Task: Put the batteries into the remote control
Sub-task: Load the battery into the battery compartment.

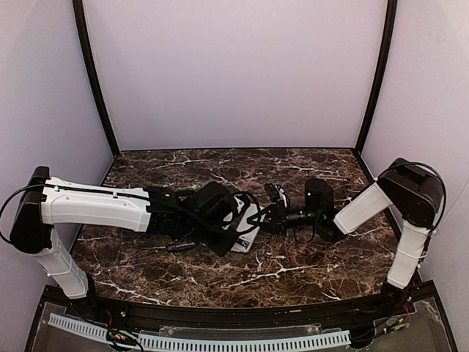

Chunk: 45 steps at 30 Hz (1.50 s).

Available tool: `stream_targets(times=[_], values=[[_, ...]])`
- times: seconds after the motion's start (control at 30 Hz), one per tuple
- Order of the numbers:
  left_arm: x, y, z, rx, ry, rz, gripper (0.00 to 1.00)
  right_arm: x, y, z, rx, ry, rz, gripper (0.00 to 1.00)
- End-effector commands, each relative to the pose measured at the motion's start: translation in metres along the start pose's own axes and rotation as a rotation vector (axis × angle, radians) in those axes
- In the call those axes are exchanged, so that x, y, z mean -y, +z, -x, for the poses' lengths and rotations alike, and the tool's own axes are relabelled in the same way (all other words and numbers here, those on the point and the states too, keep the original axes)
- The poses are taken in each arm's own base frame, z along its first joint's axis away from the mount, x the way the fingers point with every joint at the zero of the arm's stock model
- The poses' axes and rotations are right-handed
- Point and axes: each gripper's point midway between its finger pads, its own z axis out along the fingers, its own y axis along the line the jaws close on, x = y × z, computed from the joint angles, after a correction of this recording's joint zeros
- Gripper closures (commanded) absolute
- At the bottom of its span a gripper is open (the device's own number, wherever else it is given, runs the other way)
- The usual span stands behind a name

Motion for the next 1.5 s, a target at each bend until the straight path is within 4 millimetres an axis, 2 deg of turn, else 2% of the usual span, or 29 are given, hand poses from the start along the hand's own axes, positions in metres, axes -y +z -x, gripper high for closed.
stream_targets(times=[0.0,0.13,0.4,0.5,0.63,0.8,0.93,0.97,1.03,1.23,1.33,1.47], values=[[0.025,0.002,-0.016,-0.077,0.073,-0.076,1.00,-0.041,-0.001,0.015,0.047,-0.119,0.096,1.00],[0.030,0.005,-0.022,-0.097,0.088,-0.079,1.00,-0.040,-0.001,0.015,0.043,-0.122,0.092,1.00],[0.023,-0.002,-0.019,-0.077,0.088,-0.057,0.98,-0.038,-0.002,0.013,0.035,-0.129,0.085,1.00],[0.026,-0.013,-0.015,-0.045,0.095,-0.090,0.90,-0.038,-0.004,0.012,0.033,-0.147,0.085,1.00],[0.030,-0.040,0.001,0.083,0.091,-0.173,0.76,-0.040,-0.007,0.010,0.028,-0.200,0.079,1.00],[0.016,-0.074,0.013,0.243,0.080,-0.188,0.60,-0.050,-0.010,0.008,0.019,-0.280,0.096,1.00],[-0.005,-0.083,0.022,0.308,0.019,-0.112,0.53,-0.058,-0.011,0.005,0.013,-0.319,0.115,1.00],[-0.007,-0.084,0.023,0.320,0.009,-0.104,0.52,-0.058,-0.010,0.004,0.010,-0.323,0.112,1.00],[-0.012,-0.084,0.029,0.343,-0.032,-0.078,0.43,-0.058,-0.010,0.005,0.013,-0.326,0.105,1.00],[-0.016,-0.063,0.029,0.345,-0.167,-0.055,0.28,-0.059,-0.009,0.006,0.033,-0.323,0.091,1.00],[-0.016,-0.058,0.030,0.360,-0.266,-0.063,0.24,-0.059,-0.010,0.010,0.058,-0.324,0.070,1.00],[-0.028,-0.053,0.029,0.390,-0.407,-0.016,0.24,-0.062,-0.011,0.014,0.084,-0.333,0.060,1.00]])
